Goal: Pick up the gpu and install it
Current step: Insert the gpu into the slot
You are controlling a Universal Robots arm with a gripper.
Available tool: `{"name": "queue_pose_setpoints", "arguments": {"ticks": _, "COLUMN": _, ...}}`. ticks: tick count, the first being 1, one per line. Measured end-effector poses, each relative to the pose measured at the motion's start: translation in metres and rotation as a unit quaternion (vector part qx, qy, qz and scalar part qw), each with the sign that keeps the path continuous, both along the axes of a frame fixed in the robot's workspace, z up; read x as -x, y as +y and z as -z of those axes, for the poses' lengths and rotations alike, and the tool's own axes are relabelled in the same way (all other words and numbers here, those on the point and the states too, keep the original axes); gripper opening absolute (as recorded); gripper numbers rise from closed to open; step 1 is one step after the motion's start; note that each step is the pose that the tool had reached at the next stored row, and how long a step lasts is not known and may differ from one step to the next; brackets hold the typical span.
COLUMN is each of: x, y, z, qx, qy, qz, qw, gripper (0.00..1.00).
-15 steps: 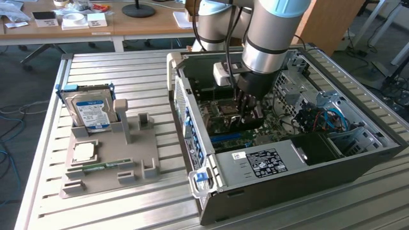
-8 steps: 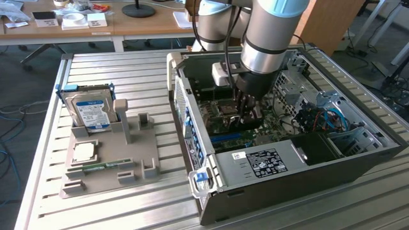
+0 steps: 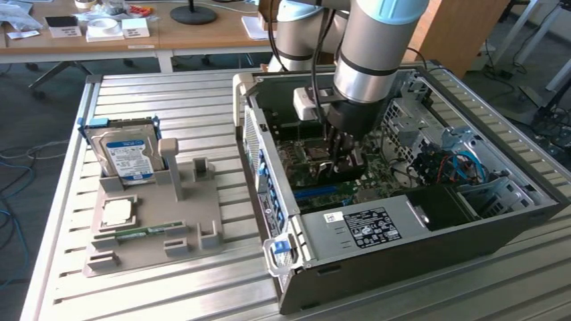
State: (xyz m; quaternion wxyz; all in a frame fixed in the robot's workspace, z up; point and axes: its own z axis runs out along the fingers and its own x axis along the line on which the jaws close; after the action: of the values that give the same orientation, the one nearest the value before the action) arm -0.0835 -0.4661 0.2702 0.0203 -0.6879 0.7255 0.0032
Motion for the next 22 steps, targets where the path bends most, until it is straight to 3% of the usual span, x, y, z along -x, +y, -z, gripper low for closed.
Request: {"name": "queue_pose_setpoints", "arguments": {"ticks": 22, "x": 0.006, "y": 0.0007, "z": 0.0001, "qx": 0.0, "qy": -0.0002, "qz": 0.0, "qw": 1.0, "gripper": 0.27}}
